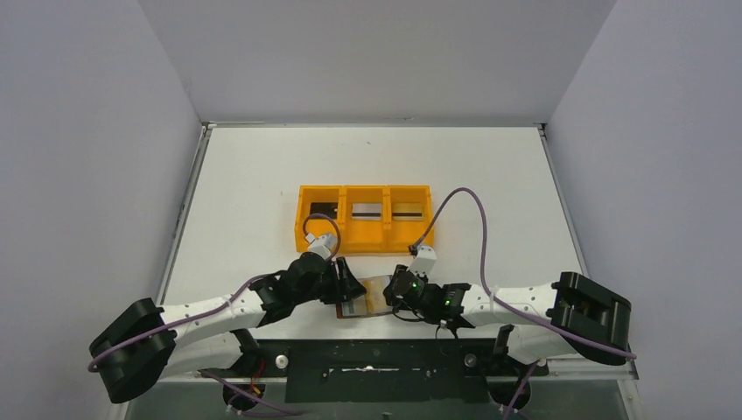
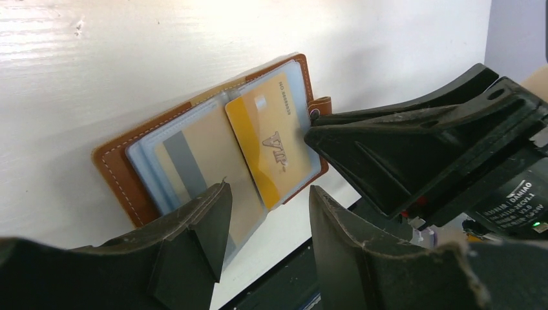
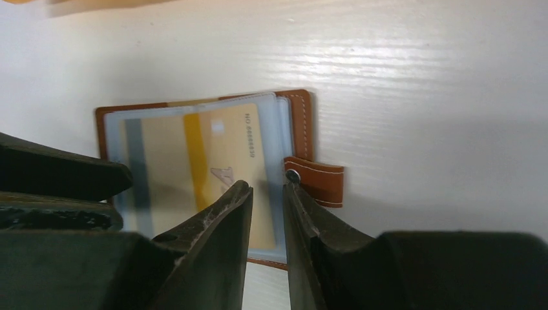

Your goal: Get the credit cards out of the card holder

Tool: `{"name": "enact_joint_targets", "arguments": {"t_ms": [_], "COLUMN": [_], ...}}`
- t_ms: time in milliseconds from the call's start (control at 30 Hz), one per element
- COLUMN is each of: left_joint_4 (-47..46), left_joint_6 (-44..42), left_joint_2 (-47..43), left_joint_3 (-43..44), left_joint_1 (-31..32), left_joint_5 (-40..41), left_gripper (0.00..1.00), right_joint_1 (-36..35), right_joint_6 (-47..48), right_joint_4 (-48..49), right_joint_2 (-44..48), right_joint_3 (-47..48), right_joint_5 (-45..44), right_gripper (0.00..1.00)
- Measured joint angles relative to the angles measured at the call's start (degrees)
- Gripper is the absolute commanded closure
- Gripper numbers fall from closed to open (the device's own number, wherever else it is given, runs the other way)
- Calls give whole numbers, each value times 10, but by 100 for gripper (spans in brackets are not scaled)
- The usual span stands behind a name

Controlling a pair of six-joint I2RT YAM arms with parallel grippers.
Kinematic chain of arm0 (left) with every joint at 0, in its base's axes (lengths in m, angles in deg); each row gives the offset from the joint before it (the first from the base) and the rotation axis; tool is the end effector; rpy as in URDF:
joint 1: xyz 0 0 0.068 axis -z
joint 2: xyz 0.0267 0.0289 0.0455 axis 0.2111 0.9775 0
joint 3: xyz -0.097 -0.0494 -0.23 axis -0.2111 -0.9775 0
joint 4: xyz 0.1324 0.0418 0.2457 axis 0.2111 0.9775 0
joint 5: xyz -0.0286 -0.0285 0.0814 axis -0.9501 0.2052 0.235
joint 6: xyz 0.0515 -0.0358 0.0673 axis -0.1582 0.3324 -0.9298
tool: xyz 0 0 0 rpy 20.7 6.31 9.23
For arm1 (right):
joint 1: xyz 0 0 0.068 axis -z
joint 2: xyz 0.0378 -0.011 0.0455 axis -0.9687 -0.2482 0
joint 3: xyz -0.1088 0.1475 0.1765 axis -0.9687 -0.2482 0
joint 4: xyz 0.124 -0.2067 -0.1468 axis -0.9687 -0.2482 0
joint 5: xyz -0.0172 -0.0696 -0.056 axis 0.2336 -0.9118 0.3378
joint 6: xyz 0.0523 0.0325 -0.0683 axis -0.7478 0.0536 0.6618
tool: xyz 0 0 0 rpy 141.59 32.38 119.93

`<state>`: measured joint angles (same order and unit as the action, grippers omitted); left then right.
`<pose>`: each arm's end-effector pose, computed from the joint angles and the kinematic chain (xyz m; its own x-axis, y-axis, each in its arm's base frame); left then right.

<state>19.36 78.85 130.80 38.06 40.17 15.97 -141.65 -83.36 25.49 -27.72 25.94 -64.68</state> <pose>0.1625 -0.2129 0.1041 -0.8641 -0.2458 -0.4393 0.1437 0.7160 -0.6832 0.1399 0.2471 0.0846 -0.8215 0.2494 -0.5128 -0.0641 0.8532 0.5177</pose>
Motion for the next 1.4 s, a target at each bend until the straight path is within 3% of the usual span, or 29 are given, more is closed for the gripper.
{"name": "enact_joint_targets", "arguments": {"t_ms": [333, 633, 1000, 1400], "left_joint_4": [-42, -80, -242, -302], "left_joint_6": [0, 21, 95, 131], "left_joint_2": [69, 101, 108, 158], "left_joint_3": [0, -4, -89, -92], "left_joint_1": [0, 0, 0, 2], "left_joint_5": [-20, -12, 3, 10], "left_gripper": [52, 52, 54, 62], "right_joint_1": [0, 0, 0, 0], "right_joint_6": [-56, -91, -99, -100], "right_joint_4": [33, 64, 82, 91], "right_joint_2": [-30, -30, -35, -37], "right_joint_3": [-21, -38, -43, -45], "right_joint_5": [0, -6, -7, -7], "right_gripper": [85, 85, 85, 85]}}
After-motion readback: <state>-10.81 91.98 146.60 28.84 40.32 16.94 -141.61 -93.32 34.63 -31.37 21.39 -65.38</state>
